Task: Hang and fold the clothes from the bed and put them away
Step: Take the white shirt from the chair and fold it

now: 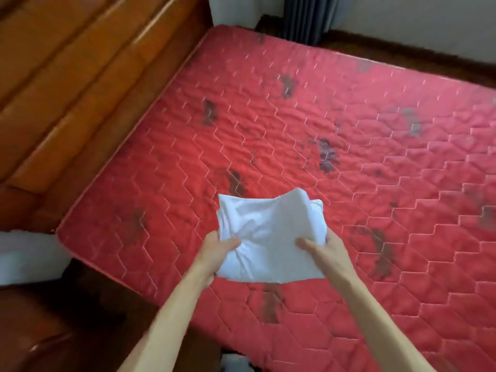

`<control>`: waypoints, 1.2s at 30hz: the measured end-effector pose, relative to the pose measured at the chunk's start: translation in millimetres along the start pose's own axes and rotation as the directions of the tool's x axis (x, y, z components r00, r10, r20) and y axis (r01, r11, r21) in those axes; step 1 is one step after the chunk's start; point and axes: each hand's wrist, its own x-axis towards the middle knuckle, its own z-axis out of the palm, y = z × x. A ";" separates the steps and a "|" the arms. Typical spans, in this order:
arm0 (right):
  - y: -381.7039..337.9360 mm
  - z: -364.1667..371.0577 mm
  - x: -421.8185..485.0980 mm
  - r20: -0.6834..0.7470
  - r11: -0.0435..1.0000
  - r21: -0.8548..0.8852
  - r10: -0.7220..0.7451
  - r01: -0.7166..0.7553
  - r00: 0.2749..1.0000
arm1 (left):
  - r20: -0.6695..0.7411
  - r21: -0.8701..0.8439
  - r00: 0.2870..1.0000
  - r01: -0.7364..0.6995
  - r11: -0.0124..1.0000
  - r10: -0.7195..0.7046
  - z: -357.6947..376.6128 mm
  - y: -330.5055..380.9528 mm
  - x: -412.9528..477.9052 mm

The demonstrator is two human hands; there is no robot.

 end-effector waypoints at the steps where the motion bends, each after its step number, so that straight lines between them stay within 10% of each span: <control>1: -14.8 4.3 -20.0 -0.008 0.997 -0.041 -0.072 0.071 0.997 | -0.065 0.020 0.997 -0.037 0.999 0.038 1.9 5.2 -24.7; 10: -116.1 81.2 -212.9 0.234 0.687 -0.382 -0.574 0.618 0.784 | -0.555 0.111 0.749 -0.365 0.924 0.362 -17.7 22.0 -241.7; 16: -143.3 136.9 -291.6 0.353 0.655 -0.173 -0.656 0.735 0.667 | -0.721 -0.043 0.623 -0.475 0.879 0.302 -98.5 -19.0 -328.7; 28: -163.4 321.2 -440.7 0.767 0.891 0.071 -0.336 0.448 0.547 | -0.802 -0.437 0.597 -0.614 0.658 0.024 -325.9 -232.1 -514.9; 33: -149.3 435.2 -522.8 0.940 0.955 -0.069 -0.035 0.290 0.338 | -0.847 -0.450 0.528 -0.660 0.602 -0.054 -396.3 -323.6 -584.1; 36: -130.0 505.0 -573.6 0.966 0.856 -0.177 0.056 0.486 0.253 | -0.862 -0.479 0.481 -0.674 0.563 -0.158 -417.9 -376.0 -625.0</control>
